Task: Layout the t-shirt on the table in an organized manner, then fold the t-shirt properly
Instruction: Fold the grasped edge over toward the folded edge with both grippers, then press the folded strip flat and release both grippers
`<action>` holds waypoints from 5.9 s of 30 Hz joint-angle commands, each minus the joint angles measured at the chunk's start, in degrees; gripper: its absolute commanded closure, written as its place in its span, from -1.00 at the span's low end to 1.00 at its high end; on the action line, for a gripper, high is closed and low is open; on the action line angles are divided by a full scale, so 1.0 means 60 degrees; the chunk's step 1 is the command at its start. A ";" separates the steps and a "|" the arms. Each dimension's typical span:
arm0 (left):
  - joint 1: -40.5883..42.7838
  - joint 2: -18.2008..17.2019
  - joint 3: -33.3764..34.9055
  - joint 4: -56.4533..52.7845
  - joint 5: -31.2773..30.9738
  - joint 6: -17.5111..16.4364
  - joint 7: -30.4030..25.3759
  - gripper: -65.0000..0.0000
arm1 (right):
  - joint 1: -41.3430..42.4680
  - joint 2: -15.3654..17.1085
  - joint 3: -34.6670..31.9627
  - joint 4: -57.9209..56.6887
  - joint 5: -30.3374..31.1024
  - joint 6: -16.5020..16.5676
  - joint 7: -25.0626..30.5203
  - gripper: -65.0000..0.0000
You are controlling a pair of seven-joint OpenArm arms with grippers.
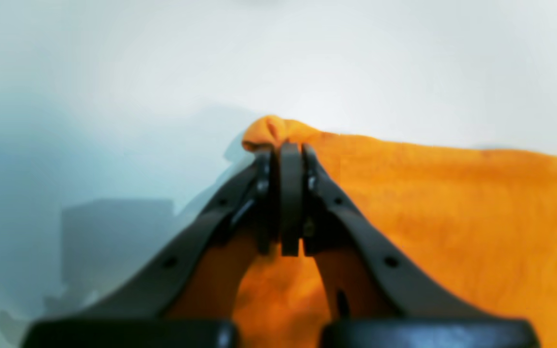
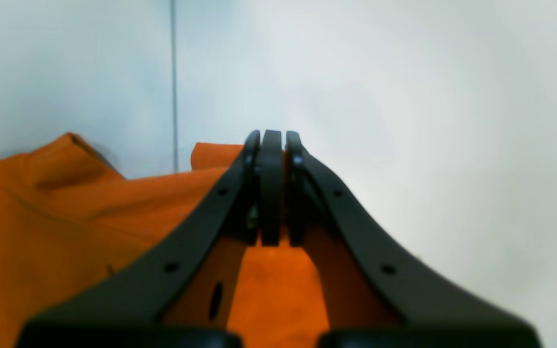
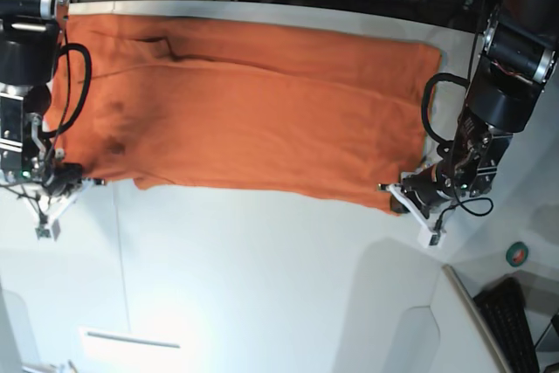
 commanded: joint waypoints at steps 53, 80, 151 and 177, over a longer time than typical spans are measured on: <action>0.4442 -0.1031 -0.4550 0.6984 -0.0092 -0.0038 0.4110 1.00 | -0.4110 -0.0373 0.0990 0.5191 -0.0001 -0.0041 -0.0376 1.00; 0.6405 -0.1002 -0.5986 0.8771 -0.0019 -0.0038 0.5487 1.00 | -0.6162 -0.0930 0.1019 0.7023 -0.0001 -0.0041 -0.1636 1.00; 0.7812 -0.1251 -0.6953 1.0266 -0.0077 -0.0038 0.5634 0.03 | -0.6645 -0.1355 0.2074 0.7624 -0.0016 -0.0027 -0.1709 0.38; 0.6683 0.0463 -0.4828 0.6896 0.1300 -0.0038 0.4256 1.00 | -0.4301 -0.0476 0.1693 0.2569 -0.0001 0.0061 -0.0654 1.00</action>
